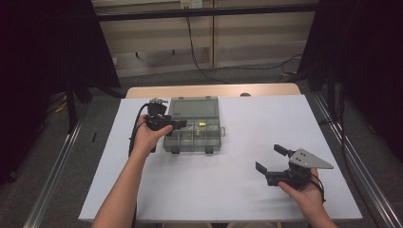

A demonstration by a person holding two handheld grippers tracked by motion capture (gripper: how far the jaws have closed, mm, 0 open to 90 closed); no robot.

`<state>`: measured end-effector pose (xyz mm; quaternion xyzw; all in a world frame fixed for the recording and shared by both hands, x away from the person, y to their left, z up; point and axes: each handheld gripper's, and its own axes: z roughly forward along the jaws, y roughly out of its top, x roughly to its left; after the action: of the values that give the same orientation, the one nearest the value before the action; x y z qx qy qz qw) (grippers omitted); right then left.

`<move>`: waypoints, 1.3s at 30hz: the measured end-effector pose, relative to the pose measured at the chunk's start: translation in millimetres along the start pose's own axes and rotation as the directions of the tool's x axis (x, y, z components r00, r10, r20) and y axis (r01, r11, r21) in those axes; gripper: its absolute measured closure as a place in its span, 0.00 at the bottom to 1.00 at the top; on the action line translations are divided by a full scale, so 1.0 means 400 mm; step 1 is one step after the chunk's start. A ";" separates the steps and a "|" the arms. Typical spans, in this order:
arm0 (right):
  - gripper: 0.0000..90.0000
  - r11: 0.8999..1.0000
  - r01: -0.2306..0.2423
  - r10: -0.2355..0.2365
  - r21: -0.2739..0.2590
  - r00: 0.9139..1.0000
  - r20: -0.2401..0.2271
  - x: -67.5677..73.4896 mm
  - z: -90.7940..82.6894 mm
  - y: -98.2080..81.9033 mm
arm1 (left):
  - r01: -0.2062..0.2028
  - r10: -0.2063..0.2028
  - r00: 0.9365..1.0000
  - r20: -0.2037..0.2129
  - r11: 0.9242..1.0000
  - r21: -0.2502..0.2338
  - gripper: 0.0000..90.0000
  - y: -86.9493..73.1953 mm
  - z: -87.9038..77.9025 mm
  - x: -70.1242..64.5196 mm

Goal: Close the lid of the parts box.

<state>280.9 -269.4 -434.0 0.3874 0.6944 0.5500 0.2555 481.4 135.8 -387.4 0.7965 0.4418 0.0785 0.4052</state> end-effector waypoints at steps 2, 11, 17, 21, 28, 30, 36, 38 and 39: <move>0.06 1.000 -0.007 0.007 -0.001 1.000 0.005 -0.001 0.009 0.005 | 0.009 -0.009 1.000 -0.010 1.000 -0.013 0.21 -0.002 -0.009 0.006; 0.07 0.999 -0.005 0.004 0.044 1.000 0.017 0.000 0.060 0.022 | 0.006 -0.007 1.000 -0.028 1.000 -0.025 0.20 -0.015 -0.037 0.035; 0.07 0.997 -0.017 0.015 0.075 1.000 0.026 -0.001 0.096 0.030 | 0.019 -0.021 0.999 -0.041 0.999 -0.037 0.18 -0.026 -0.044 0.057; 0.07 0.994 -0.037 0.034 0.103 0.999 0.030 0.000 0.136 0.033 | 0.027 -0.029 0.998 -0.051 0.999 -0.038 0.16 -0.031 -0.049 0.075; 0.08 0.991 -0.053 0.048 0.120 0.998 0.049 -0.002 0.193 0.049 | 0.035 -0.038 0.996 -0.084 0.999 -0.034 0.16 -0.044 -0.051 0.109; 0.08 0.991 -0.055 0.049 0.119 0.997 0.055 -0.007 0.206 0.058 | 0.033 -0.036 0.995 -0.090 0.999 -0.034 0.15 -0.046 -0.051 0.118; 0.08 0.989 -0.049 0.040 0.137 0.997 0.073 -0.020 0.244 0.074 | 0.052 -0.055 0.994 -0.096 0.998 -0.035 0.15 -0.051 -0.036 0.136; 0.08 0.987 -0.050 0.038 0.153 0.996 0.081 -0.020 0.256 0.079 | 0.056 -0.060 0.993 -0.098 0.998 -0.041 0.15 -0.051 -0.030 0.139; 0.08 0.987 -0.044 0.032 0.157 0.996 0.080 -0.022 0.262 0.081 | 0.055 -0.058 0.993 -0.101 0.998 -0.038 0.14 -0.051 -0.029 0.139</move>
<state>376.1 -214.3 -431.3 0.4408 0.7179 0.4824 0.2400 496.0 190.9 -407.4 0.7714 0.4829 0.1153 0.3981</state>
